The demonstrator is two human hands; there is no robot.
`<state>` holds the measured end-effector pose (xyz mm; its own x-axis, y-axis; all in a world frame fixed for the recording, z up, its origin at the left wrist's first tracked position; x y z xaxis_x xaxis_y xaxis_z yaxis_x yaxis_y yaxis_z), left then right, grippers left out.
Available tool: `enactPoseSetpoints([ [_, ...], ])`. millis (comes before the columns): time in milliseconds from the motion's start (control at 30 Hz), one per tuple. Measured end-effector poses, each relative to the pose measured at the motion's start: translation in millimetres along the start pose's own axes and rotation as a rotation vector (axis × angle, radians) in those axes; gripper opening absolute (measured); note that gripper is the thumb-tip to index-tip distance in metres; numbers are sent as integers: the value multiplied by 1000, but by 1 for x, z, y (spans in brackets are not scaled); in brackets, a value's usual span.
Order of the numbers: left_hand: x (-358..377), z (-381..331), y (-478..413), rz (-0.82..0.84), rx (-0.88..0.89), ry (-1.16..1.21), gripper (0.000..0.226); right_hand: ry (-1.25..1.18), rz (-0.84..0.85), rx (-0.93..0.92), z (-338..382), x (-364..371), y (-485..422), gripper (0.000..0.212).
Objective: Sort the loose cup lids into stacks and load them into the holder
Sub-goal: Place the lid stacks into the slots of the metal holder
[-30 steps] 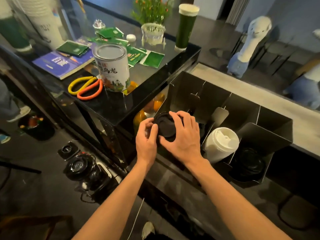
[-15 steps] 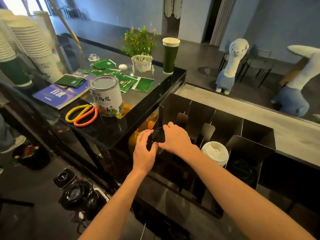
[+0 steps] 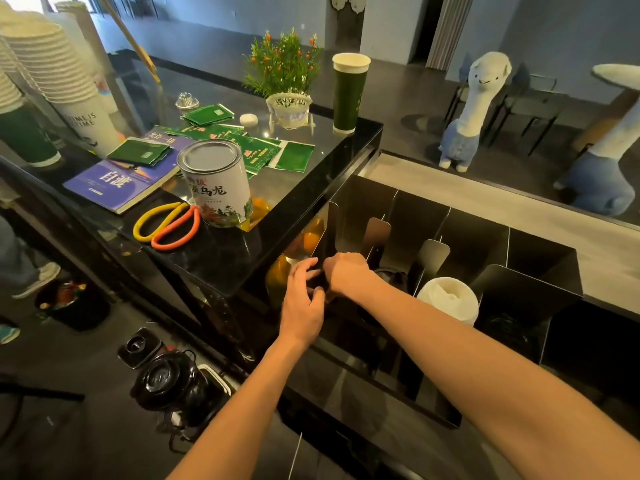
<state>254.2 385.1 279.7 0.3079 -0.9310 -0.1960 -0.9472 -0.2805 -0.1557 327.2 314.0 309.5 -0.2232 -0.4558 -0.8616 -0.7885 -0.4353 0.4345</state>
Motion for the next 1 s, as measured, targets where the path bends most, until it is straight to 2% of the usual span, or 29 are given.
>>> enactPoseSetpoints([
  [100,1,1,-3,-2,-7,0,51,77,5,-32,1,2,1,36],
  [200,3,-3,-5,6,-11,28,47,31,-63,-48,-4,-4,7,32],
  [433,28,-41,-9,27,67,21,33,-321,-642,55,-48,-26,80,23],
  [533,53,-63,-8,90,137,-15,29,-467,-861,166,-80,-16,128,20],
  [600,72,-79,-4,166,238,-111,23,-486,-946,263,-102,-3,155,16],
  [700,102,-91,6,298,401,-289,26,-459,-951,394,-128,22,181,17],
  [833,127,-78,17,360,437,-564,40,-415,-766,504,-142,63,182,31],
  [1000,126,-73,20,397,495,-615,38,-482,-684,441,-136,82,174,39],
])
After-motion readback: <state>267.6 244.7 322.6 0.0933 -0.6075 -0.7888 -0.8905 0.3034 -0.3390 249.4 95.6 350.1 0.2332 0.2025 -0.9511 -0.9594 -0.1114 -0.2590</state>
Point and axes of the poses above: each hand's wrist, its own y-axis away from the middle knuckle, its own x-axis out of the palm, z = x × y, the point moved 9 cm from there along -y, towards the middle knuckle, and after that the axes turned 6 degrees about y, right-handed, at the moved point
